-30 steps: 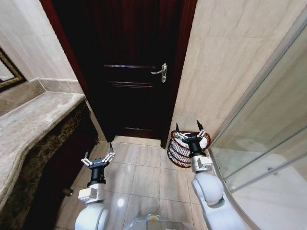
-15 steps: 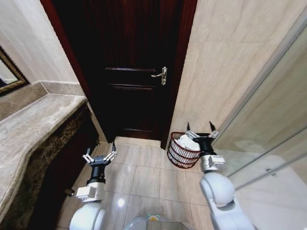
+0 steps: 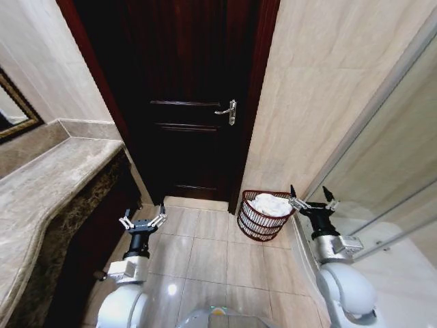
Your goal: Discard the used towel into the hamper.
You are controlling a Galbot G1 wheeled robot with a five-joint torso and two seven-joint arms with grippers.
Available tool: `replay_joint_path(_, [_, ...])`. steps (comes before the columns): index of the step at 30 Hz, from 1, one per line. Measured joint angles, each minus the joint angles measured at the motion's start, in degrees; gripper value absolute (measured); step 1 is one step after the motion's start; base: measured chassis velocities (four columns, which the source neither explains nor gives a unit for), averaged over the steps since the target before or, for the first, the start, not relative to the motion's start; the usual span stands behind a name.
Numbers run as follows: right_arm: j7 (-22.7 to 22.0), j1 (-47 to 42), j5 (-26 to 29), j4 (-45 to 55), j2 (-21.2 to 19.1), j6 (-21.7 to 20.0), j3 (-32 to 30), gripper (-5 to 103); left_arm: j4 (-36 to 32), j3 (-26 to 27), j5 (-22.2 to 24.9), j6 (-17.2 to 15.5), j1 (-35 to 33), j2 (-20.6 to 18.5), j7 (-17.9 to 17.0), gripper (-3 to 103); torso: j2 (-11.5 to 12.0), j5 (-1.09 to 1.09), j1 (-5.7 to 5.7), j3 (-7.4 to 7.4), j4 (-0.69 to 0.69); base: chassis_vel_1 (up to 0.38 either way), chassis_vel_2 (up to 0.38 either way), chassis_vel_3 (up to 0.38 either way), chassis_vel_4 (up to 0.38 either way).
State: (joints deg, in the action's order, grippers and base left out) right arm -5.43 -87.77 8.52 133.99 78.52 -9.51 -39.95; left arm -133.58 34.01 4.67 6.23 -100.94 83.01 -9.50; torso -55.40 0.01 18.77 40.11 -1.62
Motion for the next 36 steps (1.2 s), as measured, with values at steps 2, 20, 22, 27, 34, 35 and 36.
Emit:
replay_joint_path(2, [0.09,-0.18,0.03,0.23,0.00,-0.11,0.12,100,-0.04,0.10,0.01,0.00,-0.09,-0.06,0.00,100,-0.30,-0.01,0.12,0.18,0.00,0.000,0.000,0.000,0.000])
replay_joint_path(20, [0.58,-1.52,-0.91,1.33,1.44,0.14,1.10,100,-1.45,0.25,0.10,-0.16,-0.13,0.23,0.58,100,-5.27,-0.01,2.31,2.93,0.00,0.000,0.000,0.000,0.000])
replay_joint_path(22, [0.58,-1.55,-1.05,1.44,1.46,0.20,1.24,100,-1.45,0.24,0.07,-0.13,-0.16,0.25,0.66,100,-5.94,-0.01,2.62,3.30,0.00,0.000,0.000,0.000,0.000])
replay_joint_path(27, [0.58,-1.46,-1.36,1.73,1.61,0.28,1.62,100,-1.59,0.41,0.07,-0.10,-0.21,0.10,0.69,100,-7.28,0.00,3.22,4.05,0.00,0.000,0.000,0.000,0.000])
replay_joint_path(34, [0.51,-1.24,-1.78,2.40,1.59,0.29,1.95,100,-1.58,0.44,0.15,-0.02,-0.24,0.18,0.69,100,-9.53,-0.01,4.21,5.30,0.00,0.000,0.000,0.000,0.000])
replay_joint_path(35, [0.49,-1.20,-1.80,2.44,1.59,0.26,1.99,100,-1.54,0.46,0.18,-0.01,-0.21,0.15,0.69,100,-9.88,-0.01,4.37,5.49,0.00,0.000,0.000,0.000,0.000])
replay_joint_path(36, [0.49,-1.20,-1.80,2.44,1.59,0.26,1.99,100,-1.54,0.46,0.18,-0.01,-0.21,0.15,0.69,100,-9.88,-0.01,4.37,5.49,0.00,0.000,0.000,0.000,0.000])
